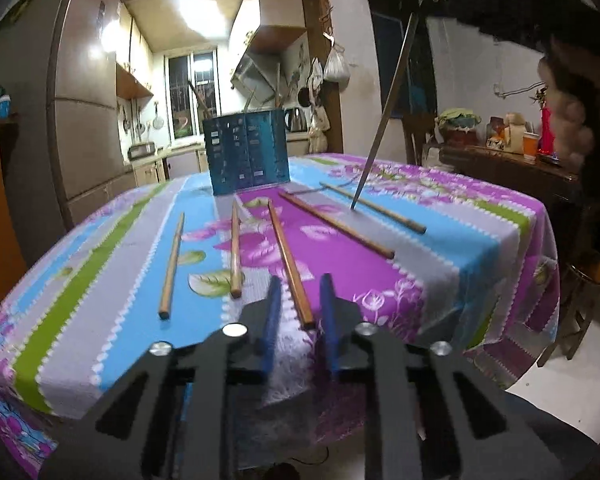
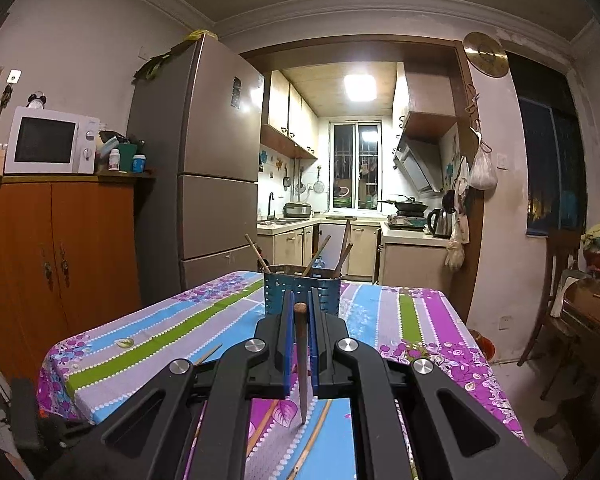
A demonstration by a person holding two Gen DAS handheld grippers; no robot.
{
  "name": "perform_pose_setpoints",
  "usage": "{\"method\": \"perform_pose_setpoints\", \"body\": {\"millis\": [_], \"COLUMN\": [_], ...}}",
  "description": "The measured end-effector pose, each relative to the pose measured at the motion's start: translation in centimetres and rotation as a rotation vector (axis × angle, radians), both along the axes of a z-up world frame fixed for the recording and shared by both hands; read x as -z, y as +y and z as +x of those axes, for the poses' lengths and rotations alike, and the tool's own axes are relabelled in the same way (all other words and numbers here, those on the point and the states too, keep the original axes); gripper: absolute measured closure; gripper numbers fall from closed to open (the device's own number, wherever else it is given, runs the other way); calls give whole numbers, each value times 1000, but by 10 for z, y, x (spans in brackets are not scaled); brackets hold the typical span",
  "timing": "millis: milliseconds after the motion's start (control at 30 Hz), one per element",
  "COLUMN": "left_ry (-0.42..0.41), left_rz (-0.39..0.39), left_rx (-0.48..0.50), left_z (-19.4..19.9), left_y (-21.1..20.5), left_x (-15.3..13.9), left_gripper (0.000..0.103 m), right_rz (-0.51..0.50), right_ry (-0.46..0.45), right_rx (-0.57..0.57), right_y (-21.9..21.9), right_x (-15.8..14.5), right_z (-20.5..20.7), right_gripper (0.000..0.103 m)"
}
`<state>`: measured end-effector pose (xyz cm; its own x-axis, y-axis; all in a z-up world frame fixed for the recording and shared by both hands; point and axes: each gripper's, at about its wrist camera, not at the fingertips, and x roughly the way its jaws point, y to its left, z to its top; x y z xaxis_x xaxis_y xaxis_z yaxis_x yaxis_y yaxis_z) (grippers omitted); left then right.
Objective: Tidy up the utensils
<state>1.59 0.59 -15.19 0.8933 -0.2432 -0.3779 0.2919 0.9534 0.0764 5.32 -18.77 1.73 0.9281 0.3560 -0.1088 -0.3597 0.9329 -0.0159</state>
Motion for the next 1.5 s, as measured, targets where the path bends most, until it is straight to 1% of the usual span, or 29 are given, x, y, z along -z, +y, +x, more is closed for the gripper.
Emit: {"method": "perform_pose_setpoints", "body": {"millis": [167, 333, 533, 667, 733, 833, 1067, 1267, 1367, 1500], "left_ry": [-38, -70, -60, -49, -64, -99, -220, -289, -311, -309], "left_rz": [23, 35, 20, 17, 17, 14, 1, -29, -38, -53], "left_rx": [-19, -21, -18, -19, -23, -30, -32, -28, -26, -18], "left_z": [-4, -7, -6, -5, -7, -10, -11, 9, 23, 44], "left_y": [-4, -6, -7, -5, -4, -2, 1, 0, -2, -3], "left_x": [9, 11, 8, 3, -4, -22, -73, -109, -127, -143], "left_gripper": [88, 94, 98, 98, 98, 98, 98, 98, 98, 98], "right_rz": [-1, 11, 9, 9, 10, 8, 10, 0, -4, -5], "right_ry": [-2, -4, -5, -5, -8, -15, -25, -26, -27, -22], "right_rx": [-6, -13, -19, -19, -20, -23, -17, -25, -31, -34], "right_y": [0, 1, 5, 5, 5, 6, 2, 3, 5, 5], "right_x": [0, 2, 2, 2, 2, 1, -5, -9, -11, -14], "right_z": [-2, -3, -5, -5, -6, -7, -7, -1, 2, 10], "right_gripper": [95, 95, 95, 95, 95, 95, 95, 95, 95, 95]}}
